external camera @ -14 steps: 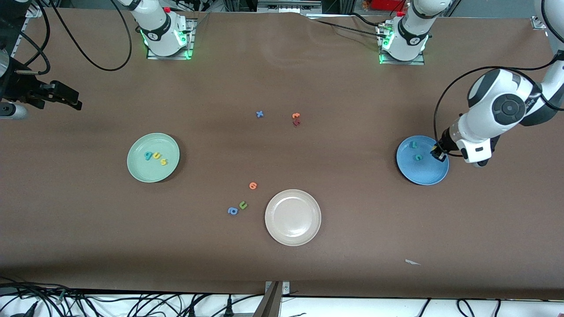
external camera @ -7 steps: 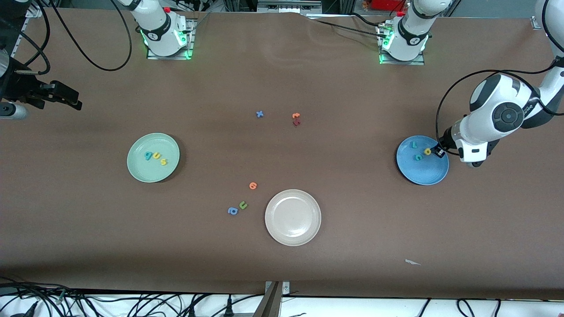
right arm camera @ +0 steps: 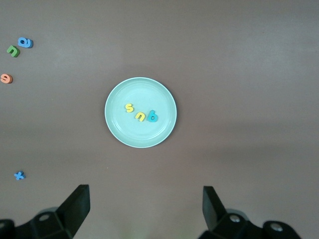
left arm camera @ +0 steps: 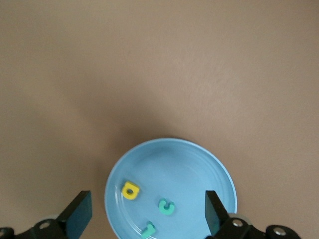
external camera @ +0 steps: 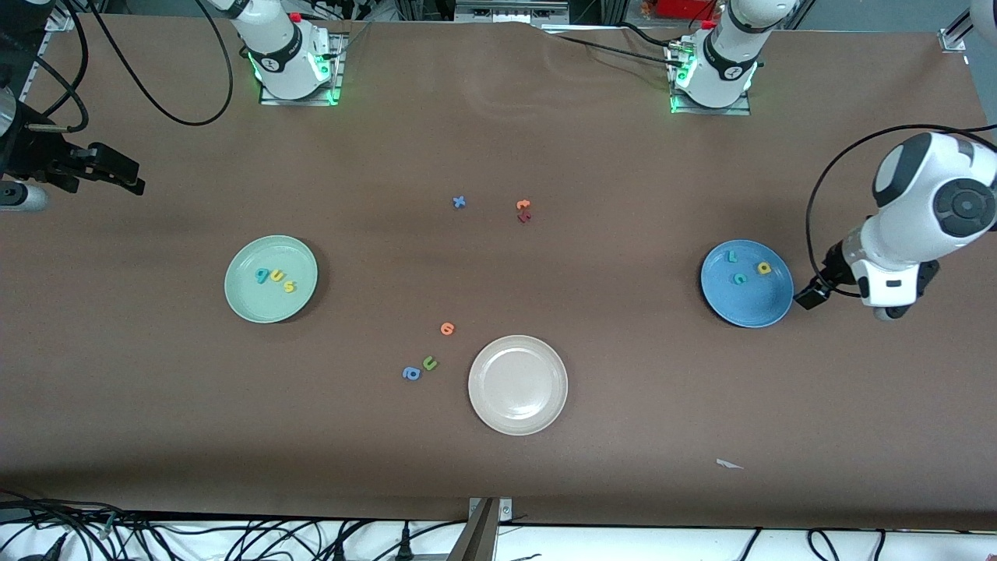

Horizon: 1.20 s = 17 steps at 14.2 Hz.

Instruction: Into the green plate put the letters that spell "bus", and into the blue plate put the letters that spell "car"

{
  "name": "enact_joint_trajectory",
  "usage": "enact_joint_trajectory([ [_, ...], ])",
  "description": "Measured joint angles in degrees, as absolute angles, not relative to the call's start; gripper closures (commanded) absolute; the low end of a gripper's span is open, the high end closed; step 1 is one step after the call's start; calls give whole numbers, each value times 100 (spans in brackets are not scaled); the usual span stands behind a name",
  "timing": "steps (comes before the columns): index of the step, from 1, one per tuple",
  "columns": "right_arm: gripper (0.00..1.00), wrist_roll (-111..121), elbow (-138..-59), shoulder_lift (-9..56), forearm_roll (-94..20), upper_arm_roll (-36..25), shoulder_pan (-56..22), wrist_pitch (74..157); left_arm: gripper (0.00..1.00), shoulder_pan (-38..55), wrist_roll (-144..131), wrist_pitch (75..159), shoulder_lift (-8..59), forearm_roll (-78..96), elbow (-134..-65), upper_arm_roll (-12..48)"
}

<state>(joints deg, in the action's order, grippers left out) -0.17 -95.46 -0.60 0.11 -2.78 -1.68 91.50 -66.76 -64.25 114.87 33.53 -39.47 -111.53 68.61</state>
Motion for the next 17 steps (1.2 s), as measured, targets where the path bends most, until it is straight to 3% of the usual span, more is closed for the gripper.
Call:
enact_joint_trajectory([
  [4,0,-17,-9546,-59,11,-279,-168,9149,1,-6110,-5062,10425,3345,-3929,-9855,6796],
  [7,0,-17,-9546,-59,11,-279,-168,9149,1,-5375,-4116,10085,3282,-3321,-8872,6153],
  [9,0,-17,-9545,-59,11,-279,-168,9148,0,-4675,-3255,9847,3114,-2607,-8282,5284],
  [11,0,-17,-9543,-58,10,-279,-167,9148,0,-3620,-2595,9661,2793,-1872,-7884,4017],
  [15,0,-17,-9542,-57,11,-280,-167,9147,4,-1277,-1992,9532,2053,-776,-7723,1501],
  [17,0,-17,-9542,-57,11,-280,-167,9147,7,-495,-1775,9431,1703,-421,-7810,748],
])
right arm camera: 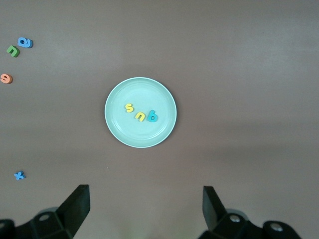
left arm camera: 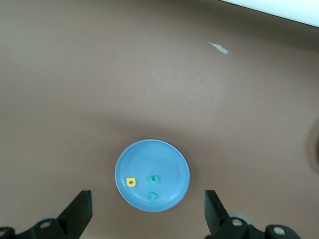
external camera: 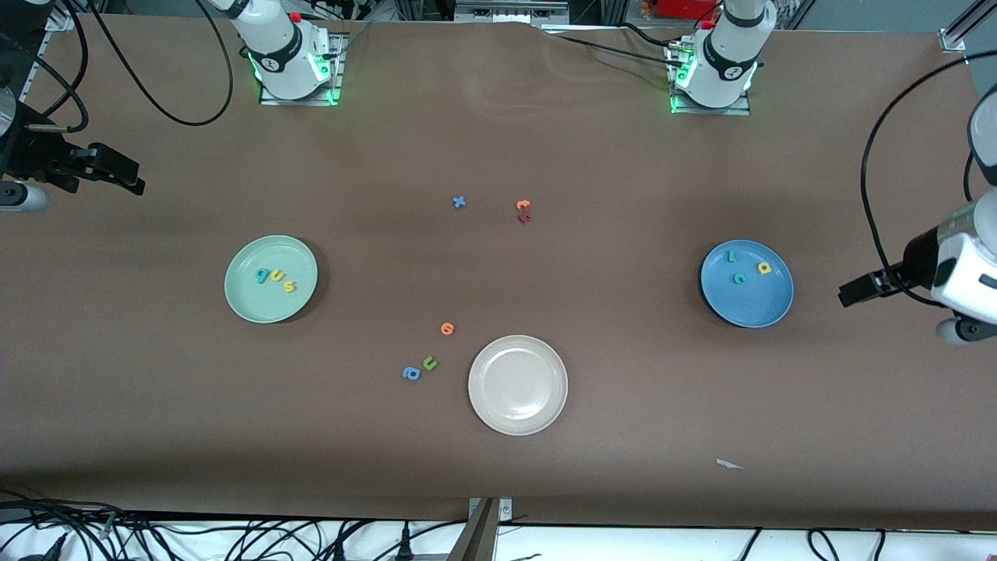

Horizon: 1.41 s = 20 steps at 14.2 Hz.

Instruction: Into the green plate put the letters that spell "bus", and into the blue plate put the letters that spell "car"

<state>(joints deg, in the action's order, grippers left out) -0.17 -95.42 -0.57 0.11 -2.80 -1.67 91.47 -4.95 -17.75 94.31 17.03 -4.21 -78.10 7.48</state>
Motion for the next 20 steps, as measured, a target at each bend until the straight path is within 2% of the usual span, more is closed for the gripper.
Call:
enact_joint_trajectory([
  [3,0,-17,-9542,-57,11,-280,-167,9147,5,3,-1710,9627,1143,-230,-8368,311],
  [6,0,-14,-9542,-57,11,-280,-167,9147,7,-33,-1624,10043,756,89,-8994,190],
  [11,0,18,-9542,-57,11,-280,-167,9145,1,-32,-1468,10687,174,121,-9838,166],
  [20,0,30,-9542,-57,13,-280,-167,9145,0,-96,-922,10804,137,121,-9915,244],
])
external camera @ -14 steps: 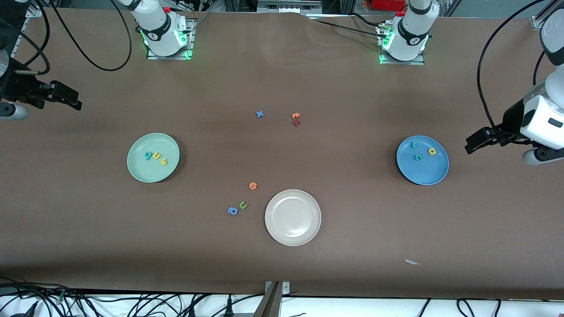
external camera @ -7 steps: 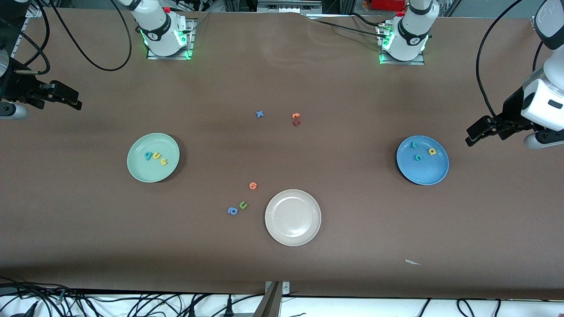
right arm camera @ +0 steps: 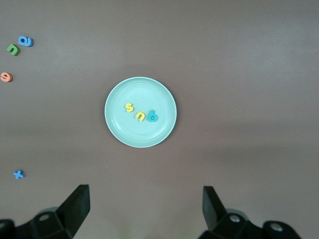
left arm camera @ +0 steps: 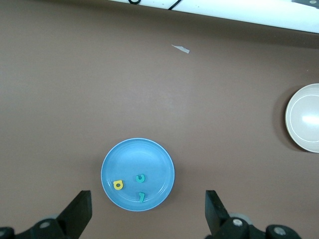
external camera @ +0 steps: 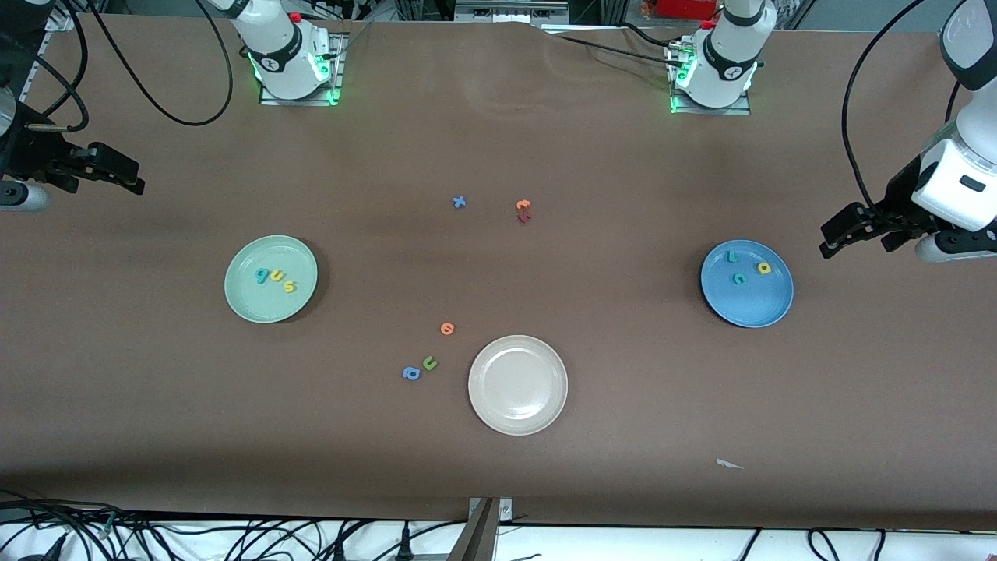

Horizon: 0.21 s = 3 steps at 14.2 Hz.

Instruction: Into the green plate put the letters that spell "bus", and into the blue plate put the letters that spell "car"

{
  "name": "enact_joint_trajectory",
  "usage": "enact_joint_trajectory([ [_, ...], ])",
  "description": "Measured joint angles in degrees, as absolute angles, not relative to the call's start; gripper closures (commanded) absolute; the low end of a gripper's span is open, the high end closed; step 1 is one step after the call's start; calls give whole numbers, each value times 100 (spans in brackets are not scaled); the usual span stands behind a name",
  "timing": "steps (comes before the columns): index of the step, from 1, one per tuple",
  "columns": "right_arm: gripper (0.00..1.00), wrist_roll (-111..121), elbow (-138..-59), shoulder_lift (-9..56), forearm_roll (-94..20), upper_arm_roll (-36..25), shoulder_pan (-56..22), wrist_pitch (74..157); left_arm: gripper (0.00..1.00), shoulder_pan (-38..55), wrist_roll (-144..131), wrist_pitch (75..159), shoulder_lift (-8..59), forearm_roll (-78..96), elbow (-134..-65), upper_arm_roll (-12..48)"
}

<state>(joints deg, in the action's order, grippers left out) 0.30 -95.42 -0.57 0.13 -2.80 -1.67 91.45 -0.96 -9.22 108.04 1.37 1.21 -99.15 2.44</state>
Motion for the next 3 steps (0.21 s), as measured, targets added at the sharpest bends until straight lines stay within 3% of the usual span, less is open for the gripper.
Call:
enact_joint_trajectory([
  [3,0,31,-9542,-57,13,-280,-167,9145,0,-96,-866,10806,137,122,-9880,245],
])
